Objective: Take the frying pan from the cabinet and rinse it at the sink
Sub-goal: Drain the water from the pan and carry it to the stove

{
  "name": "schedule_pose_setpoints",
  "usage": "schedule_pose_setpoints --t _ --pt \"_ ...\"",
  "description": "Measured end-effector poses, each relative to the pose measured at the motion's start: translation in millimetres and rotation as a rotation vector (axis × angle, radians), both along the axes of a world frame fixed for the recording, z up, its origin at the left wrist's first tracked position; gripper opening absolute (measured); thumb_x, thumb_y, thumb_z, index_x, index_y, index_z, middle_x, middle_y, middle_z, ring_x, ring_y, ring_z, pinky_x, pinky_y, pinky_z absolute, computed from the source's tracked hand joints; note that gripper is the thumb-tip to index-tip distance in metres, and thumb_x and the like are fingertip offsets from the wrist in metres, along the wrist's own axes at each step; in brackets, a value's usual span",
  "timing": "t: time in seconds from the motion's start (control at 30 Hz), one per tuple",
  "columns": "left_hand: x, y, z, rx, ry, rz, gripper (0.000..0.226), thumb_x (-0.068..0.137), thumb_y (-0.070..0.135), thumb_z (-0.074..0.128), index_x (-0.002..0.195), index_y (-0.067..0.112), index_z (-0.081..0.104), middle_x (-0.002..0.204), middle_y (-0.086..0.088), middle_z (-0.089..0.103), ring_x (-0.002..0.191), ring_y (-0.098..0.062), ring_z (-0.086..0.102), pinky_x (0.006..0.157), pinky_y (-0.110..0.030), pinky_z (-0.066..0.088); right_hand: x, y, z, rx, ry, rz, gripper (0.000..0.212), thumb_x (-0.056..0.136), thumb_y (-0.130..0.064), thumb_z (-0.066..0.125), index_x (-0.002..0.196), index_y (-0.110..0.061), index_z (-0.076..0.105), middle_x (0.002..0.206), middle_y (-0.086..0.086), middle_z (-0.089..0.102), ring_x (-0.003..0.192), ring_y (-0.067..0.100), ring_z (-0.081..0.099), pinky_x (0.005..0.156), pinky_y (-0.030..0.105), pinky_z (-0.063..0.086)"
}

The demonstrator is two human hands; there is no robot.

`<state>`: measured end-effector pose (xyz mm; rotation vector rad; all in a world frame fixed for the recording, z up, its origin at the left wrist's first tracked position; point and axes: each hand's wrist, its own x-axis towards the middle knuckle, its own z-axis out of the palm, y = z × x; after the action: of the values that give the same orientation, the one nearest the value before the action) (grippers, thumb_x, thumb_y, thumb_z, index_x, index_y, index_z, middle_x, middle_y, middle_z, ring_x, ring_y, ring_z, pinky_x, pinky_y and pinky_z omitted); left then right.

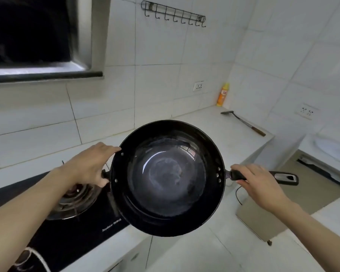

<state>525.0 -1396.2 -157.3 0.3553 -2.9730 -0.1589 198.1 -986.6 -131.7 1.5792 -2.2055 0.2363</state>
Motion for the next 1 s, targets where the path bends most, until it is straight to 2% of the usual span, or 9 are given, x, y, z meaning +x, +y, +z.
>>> schedule_pose_setpoints --t 0.1,0.27,0.43,0.53,0.6,0.7,0.8,0.9,1.0 --pt "-33 -17 7 -0.001 0.004 0.006 0.103 0.055 0.051 0.078 0.145 0.027 0.032 0.081 0.022 0.043 0.1 -0.014 0.047 0.09 -0.033 0.046 -37 -22 -5 -0.027 -0.017 0.033 0.052 0.07 -0.01 0.083 0.113 -0.02 0.055 0.089 0.002 0.065 0.077 0.03 0.061 0.062 0.041 0.049" --pt "-78 -33 10 -0.059 -0.051 0.122 0.107 0.054 0.055 0.075 0.147 0.029 0.029 0.119 0.008 0.055 0.114 -0.014 0.044 0.093 -0.027 0.043 -118 -67 -30 -0.028 -0.093 0.108 0.051 0.073 -0.012 0.081 0.114 -0.022 0.053 0.092 0.0 0.066 0.079 0.028 0.061 0.066 0.04 0.047" --pt "-120 -27 1 -0.108 -0.148 0.26 0.108 0.053 0.057 0.071 0.148 0.022 0.032 0.125 0.004 0.056 0.114 -0.018 0.047 0.092 -0.025 0.039 -210 -120 -66 -0.058 -0.129 0.269 0.052 0.074 -0.014 0.081 0.116 -0.023 0.051 0.092 -0.001 0.065 0.077 0.025 0.06 0.067 0.039 0.048" --pt "-143 -13 1 -0.104 -0.199 0.382 0.112 0.051 0.053 0.075 0.149 0.02 0.03 0.125 0.003 0.056 0.113 -0.019 0.045 0.091 -0.023 0.035 -261 -152 -72 -0.064 -0.148 0.368 0.037 0.085 -0.025 0.07 0.116 -0.024 0.051 0.09 -0.003 0.064 0.077 0.022 0.059 0.071 0.033 0.041" --pt "-155 -1 4 -0.086 -0.226 0.465 0.114 0.05 0.053 0.076 0.149 0.021 0.029 0.125 0.003 0.056 0.114 -0.02 0.045 0.095 -0.025 0.037 -286 -171 -72 -0.078 -0.158 0.429 0.03 0.087 -0.031 0.06 0.115 -0.023 0.053 0.089 -0.005 0.064 0.079 0.018 0.055 0.072 0.029 0.034" --pt "-168 17 10 -0.086 -0.233 0.561 0.113 0.052 0.05 0.077 0.149 0.021 0.028 0.122 0.003 0.057 0.113 -0.021 0.045 0.097 -0.028 0.038 -316 -200 -70 -0.076 -0.198 0.523 0.032 0.083 -0.024 0.07 0.113 -0.019 0.058 0.09 -0.002 0.066 0.081 0.016 0.052 0.072 0.028 0.033" --pt "-168 31 15 -0.078 -0.263 0.636 0.113 0.053 0.054 0.076 0.15 0.023 0.026 0.118 0.006 0.056 0.11 -0.019 0.044 0.099 -0.03 0.039 -332 -230 -69 -0.024 -0.245 0.609 0.032 0.087 -0.031 0.058 0.117 -0.02 0.055 0.095 -0.002 0.066 0.086 0.015 0.049 0.075 0.028 0.031" --pt "-163 40 14 -0.056 -0.255 0.691 0.114 0.05 0.054 0.077 0.148 0.023 0.028 0.11 0.009 0.056 0.104 -0.019 0.045 0.096 -0.032 0.041 -335 -254 -71 0.035 -0.293 0.658 0.043 0.08 -0.015 0.077 0.117 -0.021 0.056 0.097 -0.002 0.065 0.087 0.018 0.054 0.077 0.029 0.031" --pt "-153 45 5 -0.056 -0.272 0.743 0.117 0.049 0.056 0.075 0.15 0.019 0.027 0.127 0.004 0.056 0.114 -0.021 0.046 0.104 -0.033 0.038 -330 -271 -71 0.062 -0.303 0.695 0.048 0.075 -0.012 0.08 0.116 -0.02 0.057 0.096 -0.001 0.065 0.084 0.019 0.054 0.075 0.028 0.031"
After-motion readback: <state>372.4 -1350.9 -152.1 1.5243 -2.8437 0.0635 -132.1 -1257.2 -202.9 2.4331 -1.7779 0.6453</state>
